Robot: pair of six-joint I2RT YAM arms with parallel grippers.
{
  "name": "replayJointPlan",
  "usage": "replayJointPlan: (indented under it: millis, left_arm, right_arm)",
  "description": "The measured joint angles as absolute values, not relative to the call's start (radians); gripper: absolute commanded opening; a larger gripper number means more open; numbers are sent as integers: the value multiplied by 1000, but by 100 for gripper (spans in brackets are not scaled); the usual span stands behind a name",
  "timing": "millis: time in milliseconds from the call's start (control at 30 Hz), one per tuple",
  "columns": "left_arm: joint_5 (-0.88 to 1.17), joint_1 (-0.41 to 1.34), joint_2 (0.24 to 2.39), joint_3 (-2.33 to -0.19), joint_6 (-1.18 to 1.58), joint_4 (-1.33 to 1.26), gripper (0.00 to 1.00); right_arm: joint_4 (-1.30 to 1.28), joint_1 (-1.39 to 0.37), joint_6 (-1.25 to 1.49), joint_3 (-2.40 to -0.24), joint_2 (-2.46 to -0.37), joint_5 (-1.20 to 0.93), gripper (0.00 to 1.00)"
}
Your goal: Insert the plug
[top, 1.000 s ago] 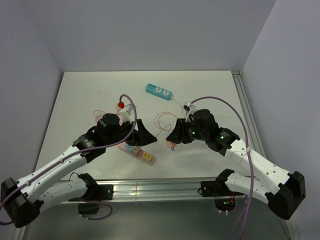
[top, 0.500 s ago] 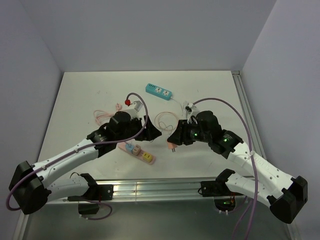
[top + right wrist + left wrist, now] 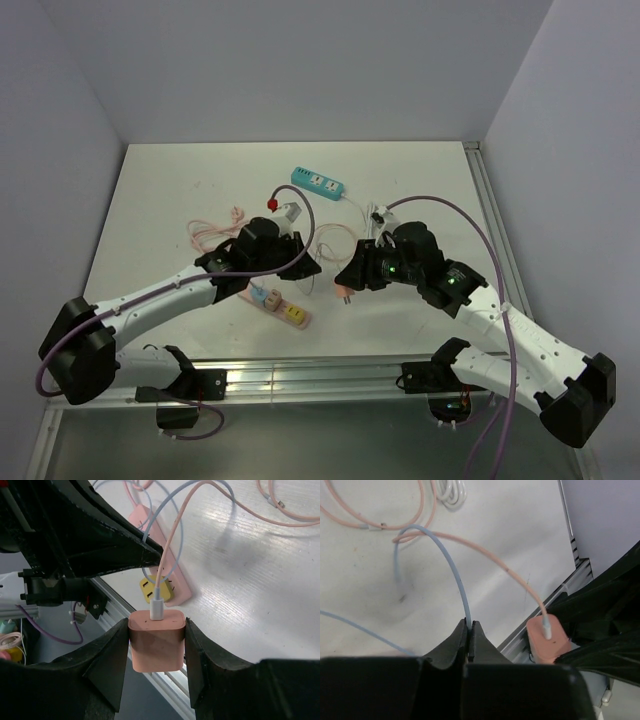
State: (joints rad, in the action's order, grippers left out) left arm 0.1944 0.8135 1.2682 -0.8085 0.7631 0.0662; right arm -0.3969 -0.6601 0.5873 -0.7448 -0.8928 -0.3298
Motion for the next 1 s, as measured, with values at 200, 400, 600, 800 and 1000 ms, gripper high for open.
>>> replayJointPlan:
  millis: [200,400,600,800,1000]
  left_arm:
    - [133,813,1308,-946,765,113,0]
    - [36,747,1313,-1093,775,168,0]
    - [2,538,1308,-1100,774,239,3]
    - [-30,427,1316,-1099,743,303,64]
    - [-34,421,1314,-1085,733,327,99]
  right_arm:
    - [-400,-660,587,-727,-877,-326,0]
    - [-445,-660,588,-717,-838,-260,0]
    - [-526,-660,601,-724,-768,-107,0]
    - [-574,-658,625,-751,-718,-7,0]
    - [-578,-658,658,-768,-711,33,0]
